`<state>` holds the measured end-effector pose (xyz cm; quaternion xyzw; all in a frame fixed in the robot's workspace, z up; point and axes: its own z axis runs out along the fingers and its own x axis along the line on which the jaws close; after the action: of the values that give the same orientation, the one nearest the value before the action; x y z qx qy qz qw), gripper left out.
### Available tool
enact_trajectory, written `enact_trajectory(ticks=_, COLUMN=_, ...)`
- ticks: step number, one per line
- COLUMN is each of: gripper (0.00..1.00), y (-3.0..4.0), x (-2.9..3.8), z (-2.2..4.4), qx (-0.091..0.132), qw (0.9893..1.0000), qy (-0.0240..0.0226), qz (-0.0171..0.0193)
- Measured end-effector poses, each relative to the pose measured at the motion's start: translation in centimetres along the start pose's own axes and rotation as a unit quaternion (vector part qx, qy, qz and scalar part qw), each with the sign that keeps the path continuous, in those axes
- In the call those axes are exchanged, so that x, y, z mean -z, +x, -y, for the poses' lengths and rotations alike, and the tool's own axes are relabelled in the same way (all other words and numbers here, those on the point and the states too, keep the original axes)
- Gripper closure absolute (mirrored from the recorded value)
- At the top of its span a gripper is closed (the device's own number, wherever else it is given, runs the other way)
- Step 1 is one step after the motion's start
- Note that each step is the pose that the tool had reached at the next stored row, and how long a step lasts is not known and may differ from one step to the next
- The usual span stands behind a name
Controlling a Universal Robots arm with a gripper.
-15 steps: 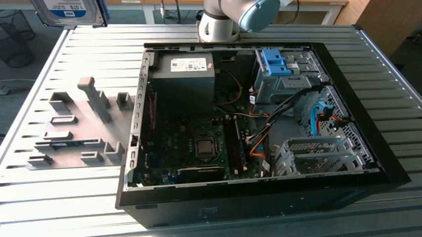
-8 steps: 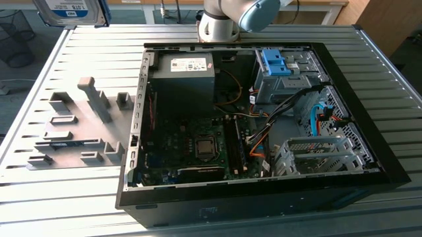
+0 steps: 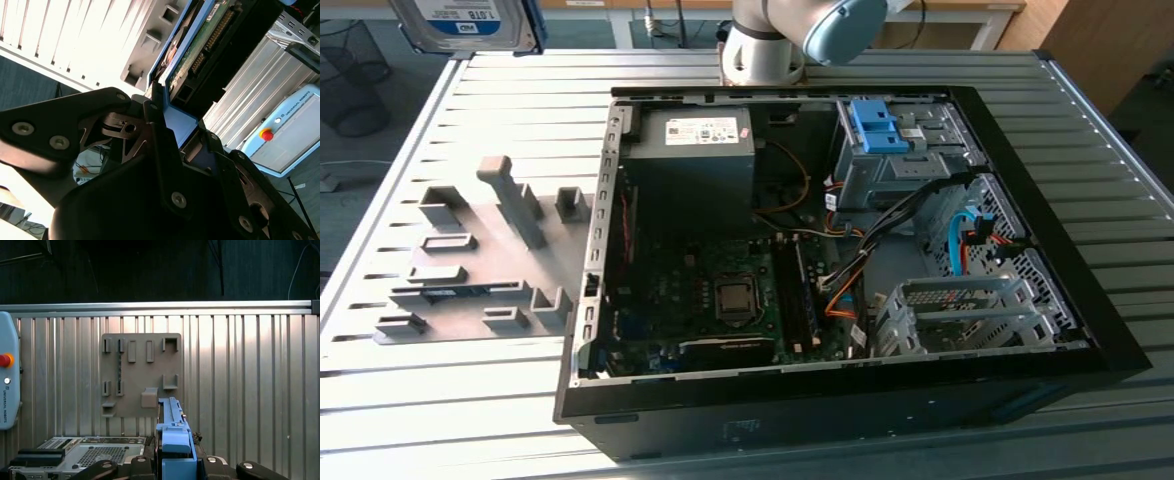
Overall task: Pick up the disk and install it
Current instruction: 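Pick up the disk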
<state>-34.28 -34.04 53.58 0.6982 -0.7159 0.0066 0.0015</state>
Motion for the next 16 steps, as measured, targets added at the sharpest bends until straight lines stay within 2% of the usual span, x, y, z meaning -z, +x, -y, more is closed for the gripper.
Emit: enact_trajectory(ticks=16, gripper=0.63, y=-0.01, x=-0.01, z=0.43, qx=0.000, qw=1.0000, qy=0.0001, qz=0.0000)
